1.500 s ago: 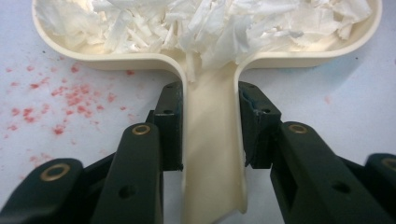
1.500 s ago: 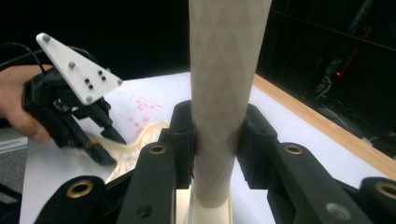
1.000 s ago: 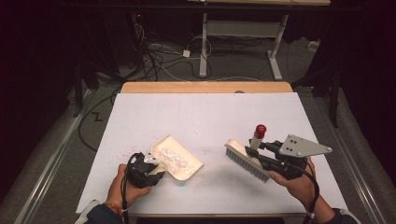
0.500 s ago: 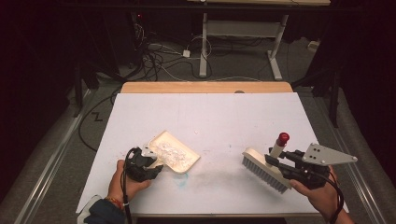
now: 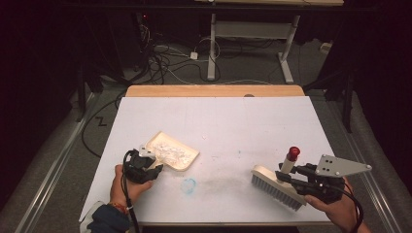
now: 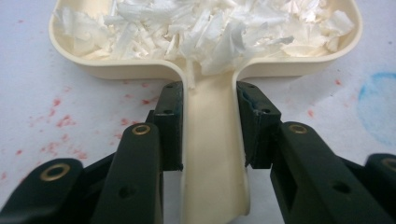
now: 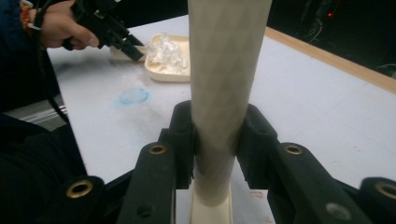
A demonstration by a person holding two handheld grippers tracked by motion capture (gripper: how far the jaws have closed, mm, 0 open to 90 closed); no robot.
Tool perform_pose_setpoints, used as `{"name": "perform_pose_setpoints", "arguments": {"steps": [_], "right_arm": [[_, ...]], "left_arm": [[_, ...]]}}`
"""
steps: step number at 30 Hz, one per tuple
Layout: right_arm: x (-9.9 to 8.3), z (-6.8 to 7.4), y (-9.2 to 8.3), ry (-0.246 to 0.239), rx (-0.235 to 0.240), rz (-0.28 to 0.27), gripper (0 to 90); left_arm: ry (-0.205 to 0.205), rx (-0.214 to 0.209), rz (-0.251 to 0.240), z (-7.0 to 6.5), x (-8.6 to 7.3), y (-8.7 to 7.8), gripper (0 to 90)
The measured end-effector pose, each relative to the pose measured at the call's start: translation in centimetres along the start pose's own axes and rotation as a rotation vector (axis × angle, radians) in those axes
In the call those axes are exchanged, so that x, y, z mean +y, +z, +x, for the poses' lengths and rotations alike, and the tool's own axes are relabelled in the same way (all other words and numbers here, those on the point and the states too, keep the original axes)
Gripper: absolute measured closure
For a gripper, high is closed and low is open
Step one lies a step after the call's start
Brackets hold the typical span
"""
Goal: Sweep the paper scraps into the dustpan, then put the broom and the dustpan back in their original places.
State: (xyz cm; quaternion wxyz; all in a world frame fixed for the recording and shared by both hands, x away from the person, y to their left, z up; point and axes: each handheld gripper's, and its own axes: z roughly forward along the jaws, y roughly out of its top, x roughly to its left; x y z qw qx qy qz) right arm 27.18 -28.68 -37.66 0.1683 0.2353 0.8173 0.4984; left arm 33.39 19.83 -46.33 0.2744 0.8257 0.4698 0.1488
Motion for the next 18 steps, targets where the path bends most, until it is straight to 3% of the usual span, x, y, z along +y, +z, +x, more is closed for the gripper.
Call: {"name": "perform_pose_setpoints", "arguments": {"steps": [8,16,18], "right_arm": [[-0.5,-0.3,-0.3,0.014,0.007,0.037,70.5],[-0.9,-1.9,-0.2,0.046,-0.024,0.053,70.4],[-1.0,-2.4,-0.2,0.058,-0.027,0.048,70.4]], "left_arm": [[-0.032,0.031,-0.005,0.6,0.8,0.5,63.2],[-0.057,0.039,-0.002,0.5,1.1,1.4,63.1],[-0.081,0.031,-0.009,0.4,1.2,1.6,63.1]]}}
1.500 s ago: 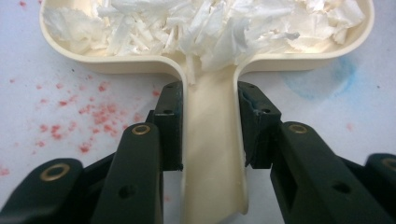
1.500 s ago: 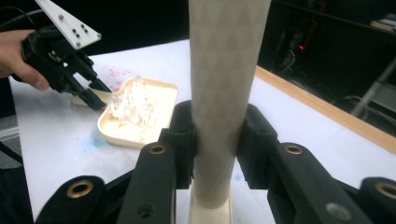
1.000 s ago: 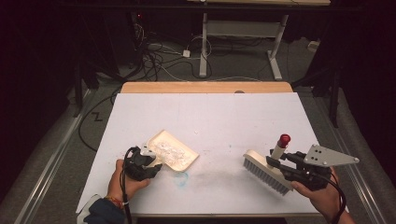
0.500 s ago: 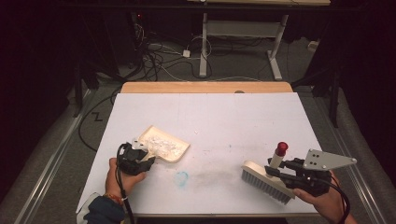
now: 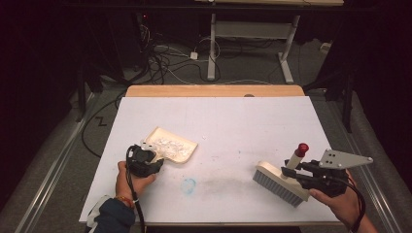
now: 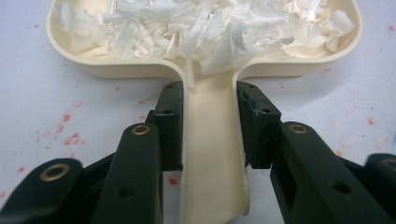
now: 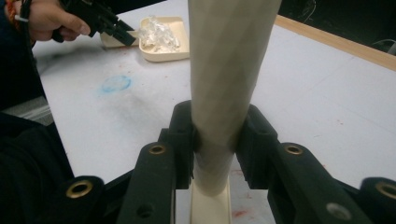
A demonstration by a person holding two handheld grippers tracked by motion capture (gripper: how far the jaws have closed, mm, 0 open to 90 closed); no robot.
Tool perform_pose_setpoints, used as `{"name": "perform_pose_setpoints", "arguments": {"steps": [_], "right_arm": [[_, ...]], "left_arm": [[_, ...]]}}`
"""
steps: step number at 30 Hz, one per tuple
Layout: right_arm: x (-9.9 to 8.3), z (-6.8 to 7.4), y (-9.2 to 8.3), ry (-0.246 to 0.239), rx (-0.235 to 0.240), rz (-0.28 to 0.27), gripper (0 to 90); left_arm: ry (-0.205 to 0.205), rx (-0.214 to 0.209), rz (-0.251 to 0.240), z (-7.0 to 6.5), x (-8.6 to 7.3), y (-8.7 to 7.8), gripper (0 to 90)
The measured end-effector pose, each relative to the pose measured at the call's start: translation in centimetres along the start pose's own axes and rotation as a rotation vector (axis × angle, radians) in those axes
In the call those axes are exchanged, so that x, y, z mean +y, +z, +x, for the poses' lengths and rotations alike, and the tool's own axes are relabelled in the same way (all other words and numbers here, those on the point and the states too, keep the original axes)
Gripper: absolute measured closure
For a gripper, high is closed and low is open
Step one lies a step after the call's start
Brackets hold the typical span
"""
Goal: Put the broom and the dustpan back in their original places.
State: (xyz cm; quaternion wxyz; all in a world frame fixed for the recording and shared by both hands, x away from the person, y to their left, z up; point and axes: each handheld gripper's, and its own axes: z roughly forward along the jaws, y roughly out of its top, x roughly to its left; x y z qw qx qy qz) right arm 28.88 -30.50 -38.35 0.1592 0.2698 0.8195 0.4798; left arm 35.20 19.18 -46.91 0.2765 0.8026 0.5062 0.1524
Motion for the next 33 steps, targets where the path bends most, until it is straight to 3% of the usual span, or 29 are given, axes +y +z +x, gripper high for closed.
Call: {"name": "perform_pose_setpoints", "arguments": {"steps": [7,13,16,23,26,29,33], "right_arm": [[0.0,-1.7,0.0,0.041,-0.010,0.003,69.1],[0.4,-3.0,0.4,0.052,-0.038,0.025,66.6],[0.8,-3.6,0.8,0.053,-0.064,0.039,65.2],[2.2,-5.8,2.8,0.060,-0.123,0.081,61.4],[2.8,-7.1,4.1,0.077,-0.186,0.101,58.3],[3.0,-8.3,5.1,0.126,-0.223,0.088,58.1],[3.2,-9.3,6.4,0.140,-0.296,0.094,54.3]], "left_arm": [[-0.035,0.000,-0.011,-0.6,0.0,0.4,62.8],[-0.055,-0.033,-0.018,-1.3,0.1,0.4,58.9],[-0.043,-0.056,-0.020,-2.0,0.0,0.3,55.4],[0.028,-0.067,-0.029,-3.5,0.0,-0.1,51.7],[0.046,-0.079,-0.041,-3.7,0.0,-0.2,50.0],[0.045,-0.075,-0.049,-3.6,-0.1,-0.2,48.2],[0.074,-0.077,-0.082,-3.5,-0.3,-0.5,43.2]]}}
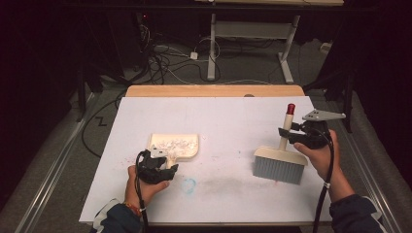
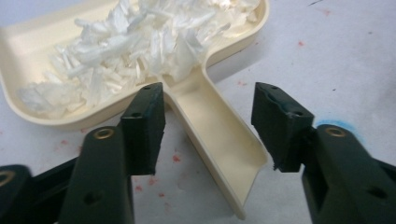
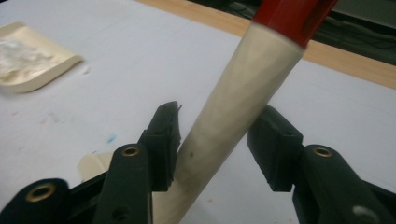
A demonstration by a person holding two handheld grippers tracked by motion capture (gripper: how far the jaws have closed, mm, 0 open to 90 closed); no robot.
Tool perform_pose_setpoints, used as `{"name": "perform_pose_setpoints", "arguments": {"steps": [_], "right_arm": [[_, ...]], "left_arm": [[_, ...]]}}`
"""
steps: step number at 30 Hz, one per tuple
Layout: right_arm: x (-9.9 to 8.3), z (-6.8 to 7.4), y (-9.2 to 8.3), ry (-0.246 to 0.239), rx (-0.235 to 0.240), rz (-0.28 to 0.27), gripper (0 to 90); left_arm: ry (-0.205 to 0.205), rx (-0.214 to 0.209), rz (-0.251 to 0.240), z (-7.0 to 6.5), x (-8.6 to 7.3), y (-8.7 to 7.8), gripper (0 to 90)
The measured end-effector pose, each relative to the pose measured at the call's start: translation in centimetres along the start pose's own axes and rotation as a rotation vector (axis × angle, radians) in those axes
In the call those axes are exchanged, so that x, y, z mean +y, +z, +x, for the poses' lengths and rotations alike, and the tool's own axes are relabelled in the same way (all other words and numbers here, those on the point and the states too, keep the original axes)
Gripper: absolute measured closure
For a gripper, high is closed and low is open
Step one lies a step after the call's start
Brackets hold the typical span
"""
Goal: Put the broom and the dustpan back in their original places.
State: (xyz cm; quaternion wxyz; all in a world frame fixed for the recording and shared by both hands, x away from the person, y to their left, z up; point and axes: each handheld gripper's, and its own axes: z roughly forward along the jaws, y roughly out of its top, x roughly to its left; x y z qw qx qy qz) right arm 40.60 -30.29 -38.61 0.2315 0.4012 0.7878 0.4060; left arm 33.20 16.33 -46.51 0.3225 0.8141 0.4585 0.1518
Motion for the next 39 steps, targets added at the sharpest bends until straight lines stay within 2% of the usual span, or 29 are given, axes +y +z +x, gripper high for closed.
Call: {"name": "perform_pose_setpoints", "arguments": {"steps": [2,3,4,5,6,8,15,20,22,24,26,28,31,34,37,39], "right_arm": [[0.3,-0.3,0.5,0.007,-0.027,-0.007,51.8],[0.5,-0.3,0.7,0.012,-0.049,-0.008,50.6],[0.6,-0.4,0.9,0.010,-0.067,-0.010,48.3],[0.8,-0.5,1.1,0.013,-0.082,-0.019,47.7],[1.0,-0.6,1.1,0.019,-0.084,-0.040,48.7],[1.3,-0.8,1.3,0.030,-0.076,-0.068,49.7],[2.1,-0.1,2.1,0.002,-0.088,-0.088,47.5],[2.0,0.6,2.1,-0.028,-0.106,-0.101,44.2],[2.0,0.7,2.1,-0.021,-0.098,-0.102,43.1],[2.0,0.9,1.8,-0.030,-0.115,-0.104,42.0],[1.9,1.0,1.6,-0.023,-0.107,-0.117,40.0],[1.9,1.2,1.6,-0.026,-0.126,-0.127,38.2],[1.6,1.5,1.6,-0.042,-0.115,-0.137,35.4],[1.4,2.0,1.5,-0.057,-0.069,-0.169,30.8],[1.4,2.6,1.1,-0.047,-0.113,-0.217,24.7],[1.5,2.8,1.0,-0.057,-0.157,-0.225,21.7]], "left_arm": [[0.026,0.010,-0.021,0.0,-0.1,-0.3,39.1],[0.026,0.010,-0.021,0.0,-0.1,-0.3,37.5],[0.044,0.007,-0.065,-0.1,-0.3,-0.7,36.2],[0.059,0.009,-0.088,-0.1,-0.4,-0.9,31.2],[0.077,0.015,-0.102,-0.1,-0.6,-1.1,29.0],[0.089,0.019,-0.124,-0.1,-0.9,-1.2,26.6],[0.159,0.013,-0.184,-0.2,-2.0,-1.8,23.3],[0.208,0.009,-0.189,-0.3,-2.7,-2.0,22.3],[0.223,0.007,-0.190,-0.3,-3.1,-2.0,22.2],[0.229,0.007,-0.189,-0.2,-3.5,-2.0,22.2],[0.231,0.013,-0.187,-0.2,-3.6,-2.0,22.2],[0.236,0.016,-0.188,-0.3,-3.6,-1.9,22.2],[0.239,0.023,-0.185,-0.4,-3.5,-1.8,21.8],[0.241,0.025,-0.194,-0.4,-3.5,-1.9,20.2],[0.243,0.025,-0.196,-0.5,-3.6,-1.9,19.4],[0.248,0.029,-0.191,-0.6,-3.6,-1.7,19.0]]}}
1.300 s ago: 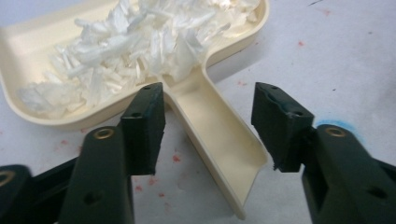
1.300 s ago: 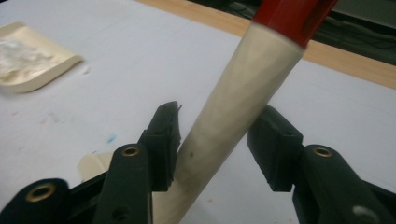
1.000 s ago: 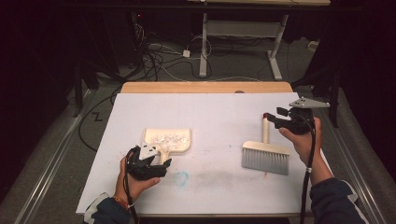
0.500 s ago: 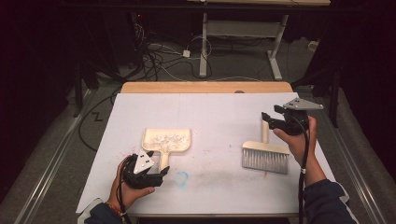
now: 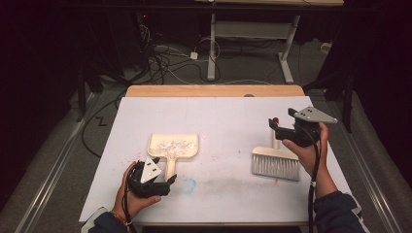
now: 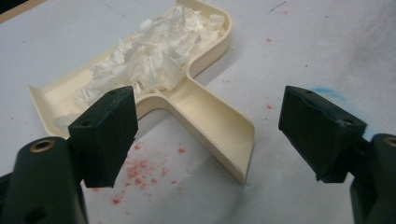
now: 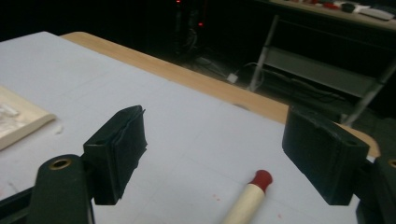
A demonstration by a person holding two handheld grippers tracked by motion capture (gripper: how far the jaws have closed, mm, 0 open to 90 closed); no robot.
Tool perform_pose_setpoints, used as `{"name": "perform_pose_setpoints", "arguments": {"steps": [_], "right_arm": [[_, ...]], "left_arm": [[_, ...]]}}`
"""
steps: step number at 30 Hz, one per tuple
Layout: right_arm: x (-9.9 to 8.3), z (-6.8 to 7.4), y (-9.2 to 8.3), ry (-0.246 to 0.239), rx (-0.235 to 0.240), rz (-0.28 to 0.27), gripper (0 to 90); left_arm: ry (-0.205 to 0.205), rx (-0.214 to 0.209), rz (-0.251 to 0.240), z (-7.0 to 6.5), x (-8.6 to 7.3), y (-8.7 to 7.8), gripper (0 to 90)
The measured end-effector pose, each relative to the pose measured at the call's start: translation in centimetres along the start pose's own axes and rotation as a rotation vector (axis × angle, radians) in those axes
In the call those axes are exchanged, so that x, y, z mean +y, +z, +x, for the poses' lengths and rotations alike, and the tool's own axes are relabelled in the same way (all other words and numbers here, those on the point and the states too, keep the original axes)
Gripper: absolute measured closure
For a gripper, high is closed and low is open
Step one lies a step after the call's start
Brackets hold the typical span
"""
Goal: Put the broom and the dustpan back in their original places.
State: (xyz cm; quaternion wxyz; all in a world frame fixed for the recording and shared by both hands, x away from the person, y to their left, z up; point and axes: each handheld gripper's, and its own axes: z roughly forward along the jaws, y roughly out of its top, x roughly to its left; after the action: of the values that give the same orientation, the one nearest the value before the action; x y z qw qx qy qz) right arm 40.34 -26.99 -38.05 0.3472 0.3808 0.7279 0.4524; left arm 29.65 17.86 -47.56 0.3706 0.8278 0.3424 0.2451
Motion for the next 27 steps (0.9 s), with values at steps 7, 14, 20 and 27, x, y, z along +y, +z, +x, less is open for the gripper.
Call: {"name": "perform_pose_setpoints", "arguments": {"steps": [7,14,20,27], "right_arm": [[0.1,0.7,-0.2,-0.001,-0.040,-0.009,16.5],[0.5,1.3,-1.0,-0.009,-0.053,-0.059,16.5],[0.8,2.2,-1.2,-0.026,-0.023,-0.046,16.4],[0.8,2.9,-1.6,-0.051,-0.002,-0.036,16.5]], "left_arm": [[0.012,-0.004,0.000,-0.1,0.0,0.1,17.0],[0.020,0.010,0.001,-0.1,0.0,0.1,16.7],[0.035,0.027,0.006,-0.3,0.0,0.1,16.7],[0.040,0.025,0.011,-0.3,0.0,0.2,16.7]]}}
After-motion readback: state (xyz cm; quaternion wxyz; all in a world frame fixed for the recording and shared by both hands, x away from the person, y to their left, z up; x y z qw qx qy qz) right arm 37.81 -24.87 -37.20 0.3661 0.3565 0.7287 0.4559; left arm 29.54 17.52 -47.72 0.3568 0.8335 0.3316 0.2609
